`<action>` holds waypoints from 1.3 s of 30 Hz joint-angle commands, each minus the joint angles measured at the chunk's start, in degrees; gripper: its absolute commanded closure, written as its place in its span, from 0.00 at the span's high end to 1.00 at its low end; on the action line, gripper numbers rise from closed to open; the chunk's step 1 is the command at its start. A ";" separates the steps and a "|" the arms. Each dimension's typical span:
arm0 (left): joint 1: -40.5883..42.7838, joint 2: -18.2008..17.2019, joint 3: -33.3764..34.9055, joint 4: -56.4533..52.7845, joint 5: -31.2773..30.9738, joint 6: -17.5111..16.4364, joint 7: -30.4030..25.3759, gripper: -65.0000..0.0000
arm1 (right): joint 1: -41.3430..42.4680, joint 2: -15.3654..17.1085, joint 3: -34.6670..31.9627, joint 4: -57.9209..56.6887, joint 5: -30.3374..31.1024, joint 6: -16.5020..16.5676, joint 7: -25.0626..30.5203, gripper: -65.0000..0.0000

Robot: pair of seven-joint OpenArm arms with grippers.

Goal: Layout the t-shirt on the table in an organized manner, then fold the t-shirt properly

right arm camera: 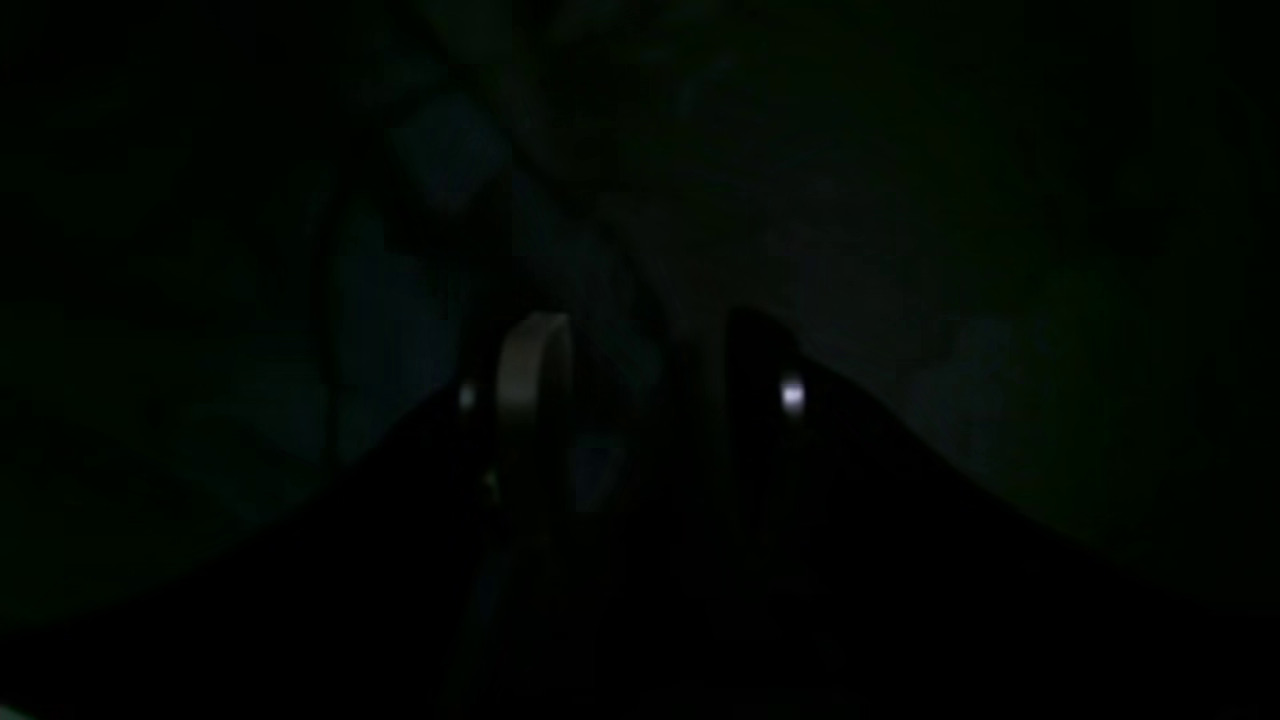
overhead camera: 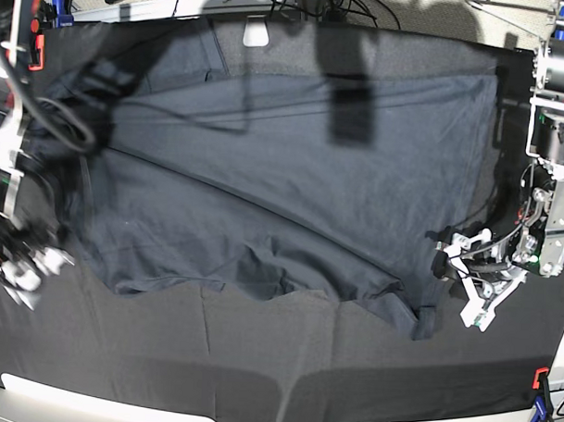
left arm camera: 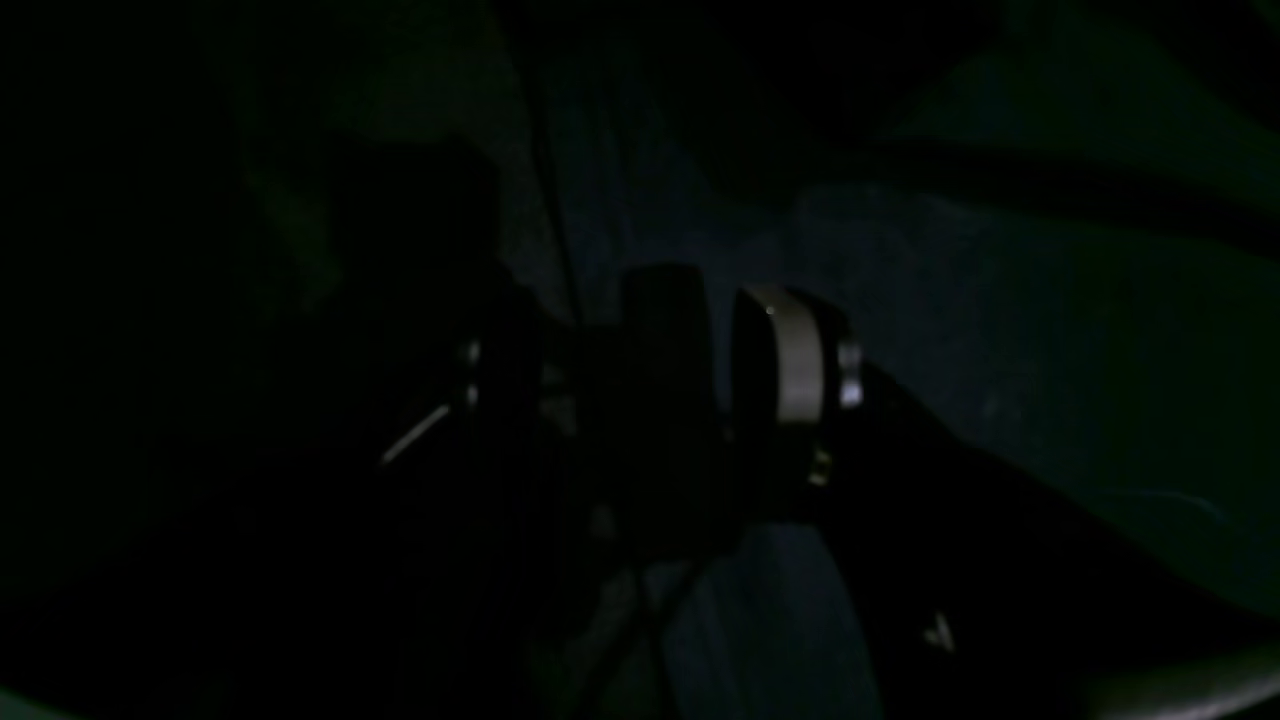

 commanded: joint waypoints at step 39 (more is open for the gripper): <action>-1.70 0.63 -0.37 0.79 1.46 0.02 -1.07 0.44 | -4.15 -5.75 0.20 0.74 -5.68 1.68 12.98 0.00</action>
